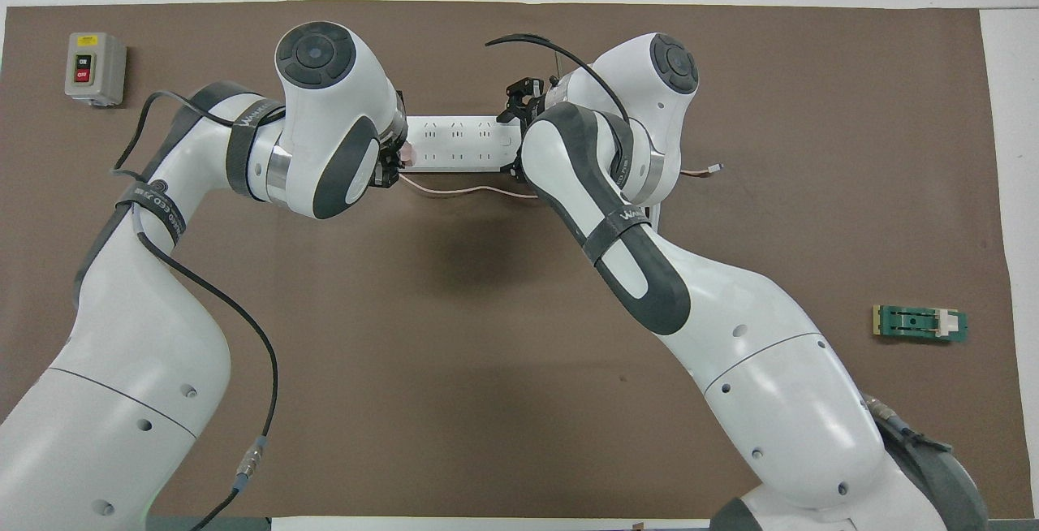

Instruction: Unplug charger and place it aside

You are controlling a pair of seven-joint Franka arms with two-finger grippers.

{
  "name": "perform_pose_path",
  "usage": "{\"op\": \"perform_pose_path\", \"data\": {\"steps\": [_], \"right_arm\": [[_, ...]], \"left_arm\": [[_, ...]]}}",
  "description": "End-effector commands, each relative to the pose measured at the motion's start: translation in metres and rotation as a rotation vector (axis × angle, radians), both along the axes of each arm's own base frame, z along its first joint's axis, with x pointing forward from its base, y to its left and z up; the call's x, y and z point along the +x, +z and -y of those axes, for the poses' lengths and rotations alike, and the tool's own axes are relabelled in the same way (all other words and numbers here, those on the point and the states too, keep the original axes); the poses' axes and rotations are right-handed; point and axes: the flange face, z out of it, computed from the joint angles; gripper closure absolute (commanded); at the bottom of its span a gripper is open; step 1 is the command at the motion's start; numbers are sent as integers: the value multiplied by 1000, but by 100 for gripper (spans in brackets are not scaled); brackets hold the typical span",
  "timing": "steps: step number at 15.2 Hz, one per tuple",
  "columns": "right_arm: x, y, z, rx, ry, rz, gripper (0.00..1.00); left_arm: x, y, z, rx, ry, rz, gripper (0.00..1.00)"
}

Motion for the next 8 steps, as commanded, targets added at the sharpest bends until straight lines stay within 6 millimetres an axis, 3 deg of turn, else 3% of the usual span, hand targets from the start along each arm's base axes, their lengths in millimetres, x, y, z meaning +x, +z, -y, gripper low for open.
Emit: {"op": "perform_pose_path", "data": {"steps": [1, 5, 7, 8], "right_arm": [[19, -4, 13, 22, -67, 73, 38], [19, -4, 11, 35, -73, 70, 36], [18, -4, 11, 32, -71, 73, 14], [18, -4, 11, 31, -70, 73, 8]], "left_arm": [[-10, -8, 13, 1, -41, -17, 100], [-9, -7, 12, 2, -41, -15, 100], [-9, -8, 12, 7, -44, -14, 100], [-9, -8, 12, 7, -46, -14, 100]]}}
